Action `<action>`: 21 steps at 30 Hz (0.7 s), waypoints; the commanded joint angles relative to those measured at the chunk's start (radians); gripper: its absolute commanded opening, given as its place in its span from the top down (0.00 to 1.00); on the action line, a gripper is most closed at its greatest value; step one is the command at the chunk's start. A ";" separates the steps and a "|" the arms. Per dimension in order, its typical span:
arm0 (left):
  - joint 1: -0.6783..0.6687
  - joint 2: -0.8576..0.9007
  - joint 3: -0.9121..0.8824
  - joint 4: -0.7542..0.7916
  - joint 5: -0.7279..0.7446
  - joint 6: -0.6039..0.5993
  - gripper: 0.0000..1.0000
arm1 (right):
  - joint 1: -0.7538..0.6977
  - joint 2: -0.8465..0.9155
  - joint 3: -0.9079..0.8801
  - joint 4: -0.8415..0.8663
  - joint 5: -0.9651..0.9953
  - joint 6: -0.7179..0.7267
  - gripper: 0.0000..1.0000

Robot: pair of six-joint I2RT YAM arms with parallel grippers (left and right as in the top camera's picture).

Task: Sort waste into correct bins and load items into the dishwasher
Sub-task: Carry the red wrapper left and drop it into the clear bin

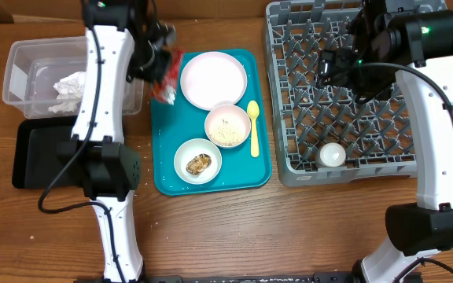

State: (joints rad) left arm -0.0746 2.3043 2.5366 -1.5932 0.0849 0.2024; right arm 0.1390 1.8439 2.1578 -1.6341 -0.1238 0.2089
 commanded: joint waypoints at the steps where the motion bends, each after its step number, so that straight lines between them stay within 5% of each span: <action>1: 0.064 -0.010 0.060 0.028 -0.212 -0.163 0.96 | 0.005 -0.003 0.013 0.005 -0.002 -0.003 0.05; 13: 0.328 0.105 -0.031 0.245 -0.203 -0.367 0.95 | 0.005 -0.003 0.013 0.011 -0.002 0.000 0.05; 16: 0.346 0.154 -0.034 0.243 -0.157 -0.355 0.65 | 0.005 -0.003 0.013 0.008 -0.002 0.000 0.05; 19: 0.349 0.168 -0.034 0.256 -0.162 -0.346 0.12 | 0.005 -0.003 0.013 0.008 -0.002 0.000 0.05; 21: 0.349 0.167 -0.026 0.271 -0.162 -0.328 0.01 | 0.005 -0.003 0.013 0.008 -0.002 0.000 0.05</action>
State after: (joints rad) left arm 0.2829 2.4805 2.4989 -1.3357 -0.0978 -0.1287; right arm 0.1390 1.8439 2.1578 -1.6310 -0.1234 0.2085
